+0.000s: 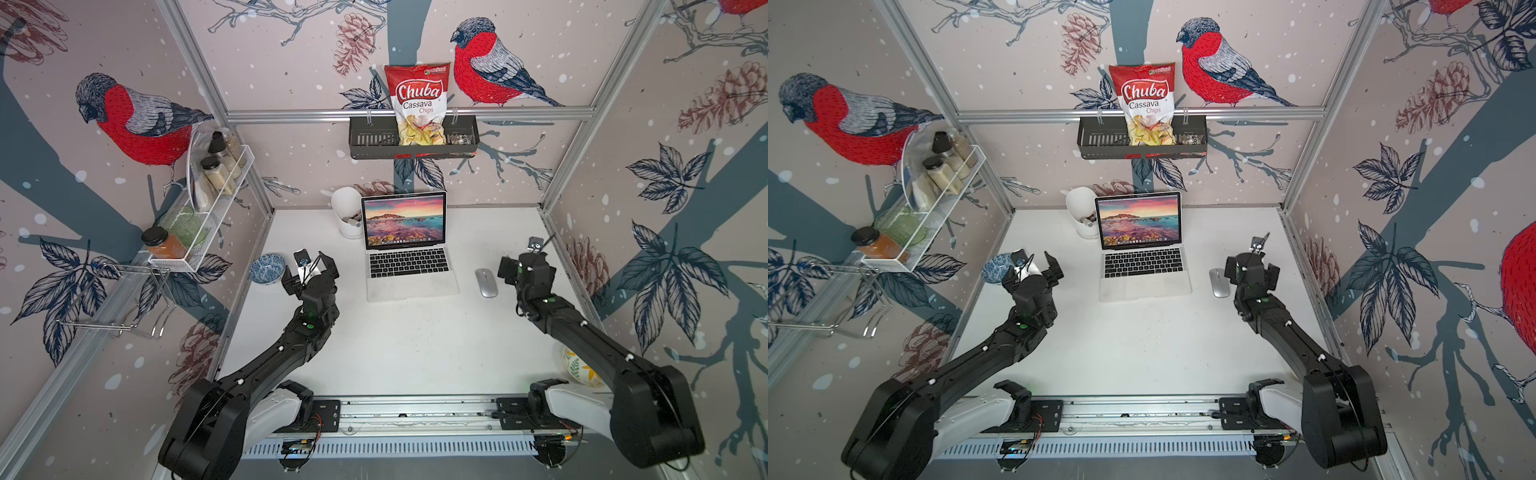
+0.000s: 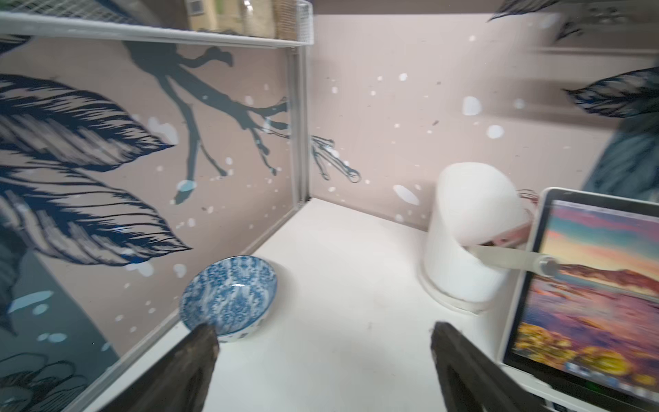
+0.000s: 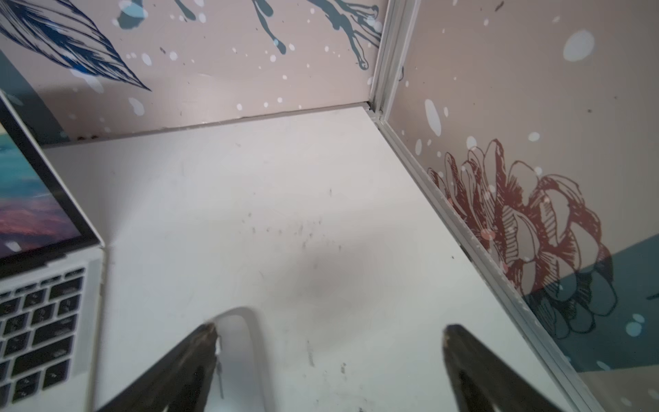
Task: Remove the wireless mouse receiver from the laptop
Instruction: Reset both arms
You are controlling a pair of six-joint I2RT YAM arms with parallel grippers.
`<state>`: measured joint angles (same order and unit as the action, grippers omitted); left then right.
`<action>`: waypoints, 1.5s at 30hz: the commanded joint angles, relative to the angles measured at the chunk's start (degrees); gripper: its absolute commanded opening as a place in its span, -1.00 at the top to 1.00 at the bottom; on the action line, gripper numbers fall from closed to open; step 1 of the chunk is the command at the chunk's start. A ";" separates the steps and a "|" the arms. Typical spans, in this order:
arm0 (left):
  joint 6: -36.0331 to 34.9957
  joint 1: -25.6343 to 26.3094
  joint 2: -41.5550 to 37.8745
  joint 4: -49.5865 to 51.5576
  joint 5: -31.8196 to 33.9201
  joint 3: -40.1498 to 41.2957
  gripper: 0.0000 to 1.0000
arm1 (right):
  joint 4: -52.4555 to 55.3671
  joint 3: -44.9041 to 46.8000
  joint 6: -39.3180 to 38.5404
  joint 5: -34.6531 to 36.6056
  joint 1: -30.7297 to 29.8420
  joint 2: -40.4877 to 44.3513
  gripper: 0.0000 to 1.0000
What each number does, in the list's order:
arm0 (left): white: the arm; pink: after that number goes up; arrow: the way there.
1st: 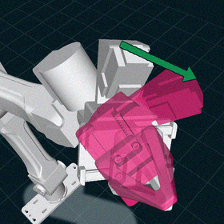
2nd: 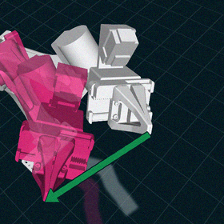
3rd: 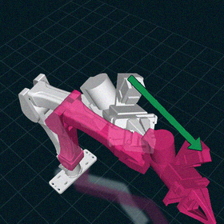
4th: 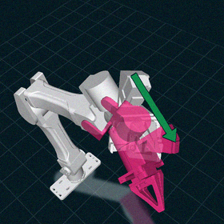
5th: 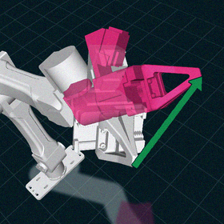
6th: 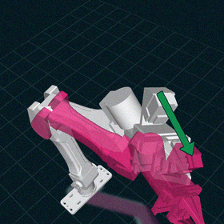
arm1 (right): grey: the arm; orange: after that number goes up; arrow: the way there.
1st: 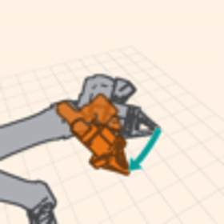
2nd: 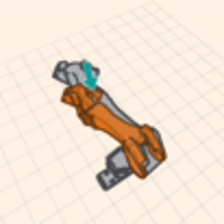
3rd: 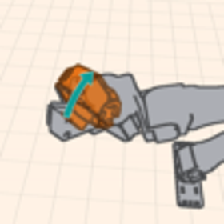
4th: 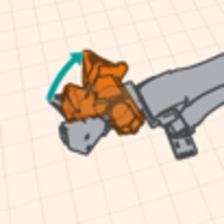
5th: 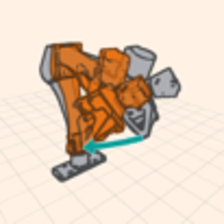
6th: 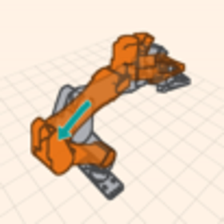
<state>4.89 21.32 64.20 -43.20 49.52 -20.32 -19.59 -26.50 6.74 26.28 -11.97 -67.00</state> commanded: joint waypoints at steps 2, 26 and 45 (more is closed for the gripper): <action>-10.55 -4.10 9.90 -26.44 -0.69 3.98 -0.94 | -35.37 9.23 -6.89 -2.35 2.21 -4.37 -1.00; -6.01 -19.96 23.34 -28.62 -48.33 6.83 -0.94 | -51.59 14.20 -1.36 -17.67 11.79 -19.18 -1.00; -4.60 -19.99 24.74 -30.73 -44.41 6.70 -0.95 | -51.03 13.80 -2.18 -15.96 10.65 -19.31 -1.00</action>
<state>0.01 1.39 88.86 -73.65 4.71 -13.23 -70.00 -12.47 4.67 10.00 -1.23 -86.30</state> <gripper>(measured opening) 0.977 0.999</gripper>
